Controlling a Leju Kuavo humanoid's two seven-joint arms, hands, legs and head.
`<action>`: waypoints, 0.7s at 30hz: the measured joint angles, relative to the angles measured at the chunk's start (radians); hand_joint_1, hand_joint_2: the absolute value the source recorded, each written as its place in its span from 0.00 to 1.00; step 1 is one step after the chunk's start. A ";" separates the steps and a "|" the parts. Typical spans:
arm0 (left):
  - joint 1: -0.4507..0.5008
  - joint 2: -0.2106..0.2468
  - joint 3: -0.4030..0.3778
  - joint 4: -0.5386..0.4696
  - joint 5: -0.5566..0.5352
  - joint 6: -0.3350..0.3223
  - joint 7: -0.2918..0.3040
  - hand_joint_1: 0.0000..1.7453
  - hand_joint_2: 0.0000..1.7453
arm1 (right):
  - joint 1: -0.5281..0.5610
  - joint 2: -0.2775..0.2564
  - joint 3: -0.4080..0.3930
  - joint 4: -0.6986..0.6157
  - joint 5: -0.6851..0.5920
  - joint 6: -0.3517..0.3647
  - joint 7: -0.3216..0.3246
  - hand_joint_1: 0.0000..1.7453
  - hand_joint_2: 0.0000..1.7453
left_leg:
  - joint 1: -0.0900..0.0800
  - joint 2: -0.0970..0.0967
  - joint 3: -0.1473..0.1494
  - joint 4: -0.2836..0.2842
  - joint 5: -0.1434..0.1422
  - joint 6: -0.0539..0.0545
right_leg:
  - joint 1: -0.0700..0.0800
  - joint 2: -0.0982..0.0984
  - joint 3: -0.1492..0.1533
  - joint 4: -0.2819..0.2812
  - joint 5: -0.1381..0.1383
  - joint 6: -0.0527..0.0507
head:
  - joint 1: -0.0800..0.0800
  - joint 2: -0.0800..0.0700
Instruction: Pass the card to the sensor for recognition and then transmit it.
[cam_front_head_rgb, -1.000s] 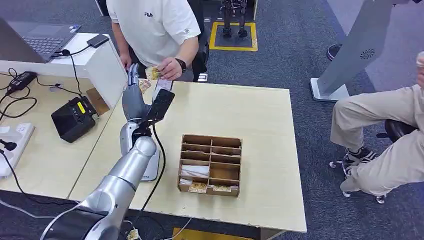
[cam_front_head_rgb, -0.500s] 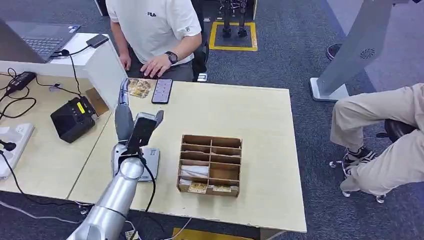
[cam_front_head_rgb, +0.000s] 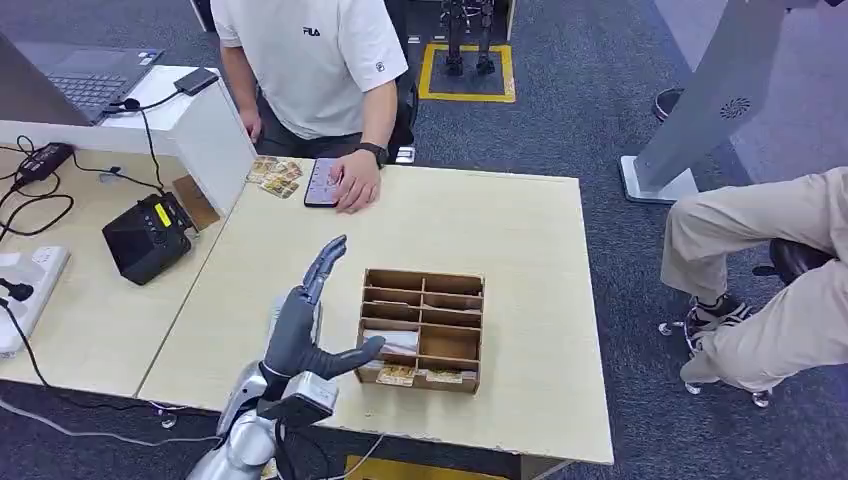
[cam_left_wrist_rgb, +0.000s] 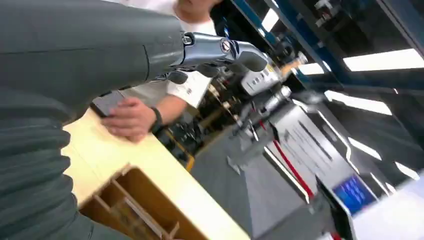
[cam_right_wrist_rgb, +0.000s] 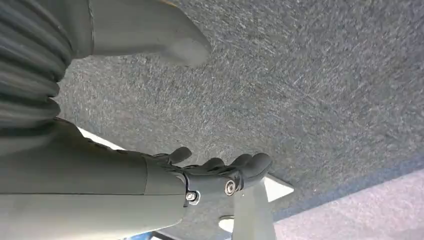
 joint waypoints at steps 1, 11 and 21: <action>0.003 0.007 -0.014 -0.005 -0.003 -0.007 0.000 0.00 1.00 | 0.002 0.001 0.000 -0.004 0.001 0.000 0.001 0.00 1.00 | 0.000 0.000 0.000 0.000 0.000 0.000 | 0.000 0.000 0.000 0.000 0.000 0.000 | 0.000 0.000; 0.011 0.037 -0.065 -0.022 -0.018 -0.030 -0.008 0.00 1.00 | 0.011 0.004 0.000 -0.025 0.017 0.000 0.008 0.00 1.00 | 0.000 0.000 0.000 0.000 0.000 0.000 | 0.000 0.000 0.000 0.000 0.000 0.000 | 0.000 0.000; -0.007 0.065 -0.124 -0.017 -0.206 -0.042 0.023 0.00 1.00 | 0.020 0.004 0.000 -0.037 0.076 0.000 0.007 0.00 1.00 | 0.000 0.000 0.000 0.000 0.000 0.000 | 0.000 0.000 0.000 0.000 0.000 0.000 | 0.000 0.000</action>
